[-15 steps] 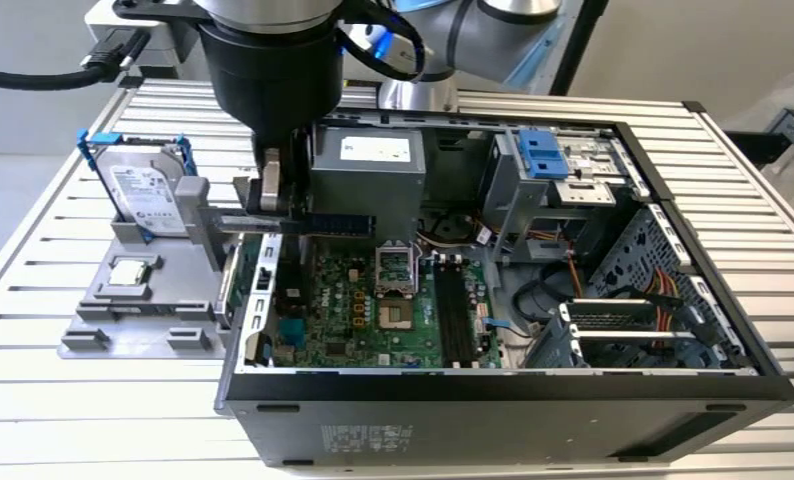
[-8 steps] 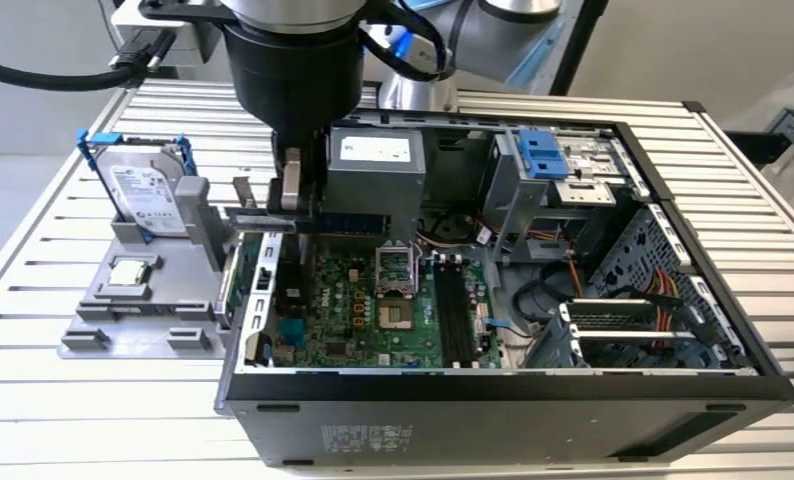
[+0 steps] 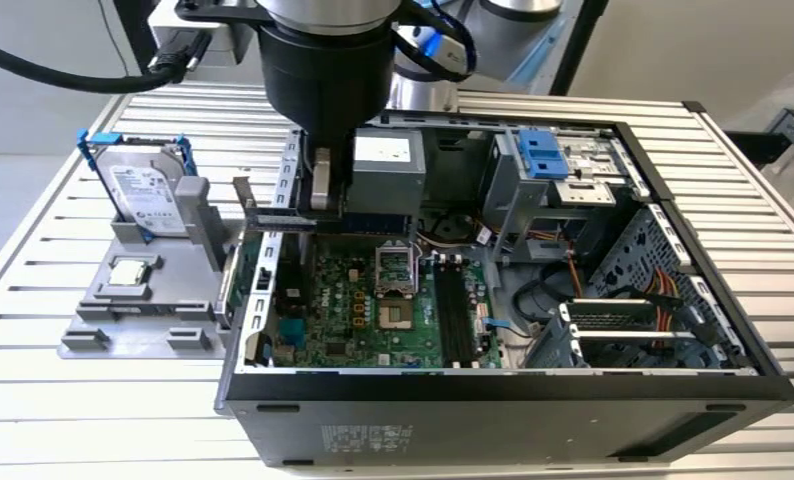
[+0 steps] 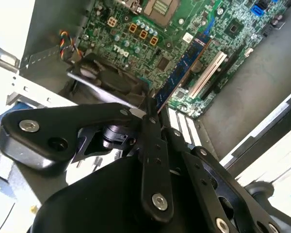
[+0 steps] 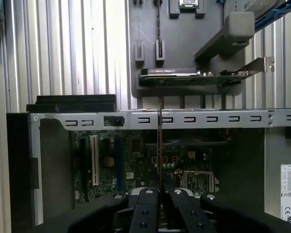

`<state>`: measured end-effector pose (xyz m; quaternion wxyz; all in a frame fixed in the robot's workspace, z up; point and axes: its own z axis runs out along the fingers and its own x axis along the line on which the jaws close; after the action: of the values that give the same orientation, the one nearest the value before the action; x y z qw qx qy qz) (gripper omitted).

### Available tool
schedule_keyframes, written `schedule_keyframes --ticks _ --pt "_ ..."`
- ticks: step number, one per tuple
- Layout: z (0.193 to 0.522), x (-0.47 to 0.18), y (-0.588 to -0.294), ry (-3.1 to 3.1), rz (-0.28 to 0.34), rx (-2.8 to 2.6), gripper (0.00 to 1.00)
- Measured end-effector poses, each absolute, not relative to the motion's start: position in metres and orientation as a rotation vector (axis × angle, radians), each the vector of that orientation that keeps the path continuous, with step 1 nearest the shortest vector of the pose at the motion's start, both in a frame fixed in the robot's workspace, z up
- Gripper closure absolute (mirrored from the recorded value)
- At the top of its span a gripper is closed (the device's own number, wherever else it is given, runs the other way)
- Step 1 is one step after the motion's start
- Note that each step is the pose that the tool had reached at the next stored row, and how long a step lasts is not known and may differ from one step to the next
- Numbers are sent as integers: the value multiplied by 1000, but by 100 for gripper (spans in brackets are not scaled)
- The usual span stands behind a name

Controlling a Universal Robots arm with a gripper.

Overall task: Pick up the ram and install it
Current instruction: 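Pick up the ram and move it above insertion slot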

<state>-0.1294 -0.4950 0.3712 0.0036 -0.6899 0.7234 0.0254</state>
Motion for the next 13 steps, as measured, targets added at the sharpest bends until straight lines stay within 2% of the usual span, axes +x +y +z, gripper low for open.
schedule_keyframes --ticks 13 --pt "371 -96 -495 2274 80 -2156 100"
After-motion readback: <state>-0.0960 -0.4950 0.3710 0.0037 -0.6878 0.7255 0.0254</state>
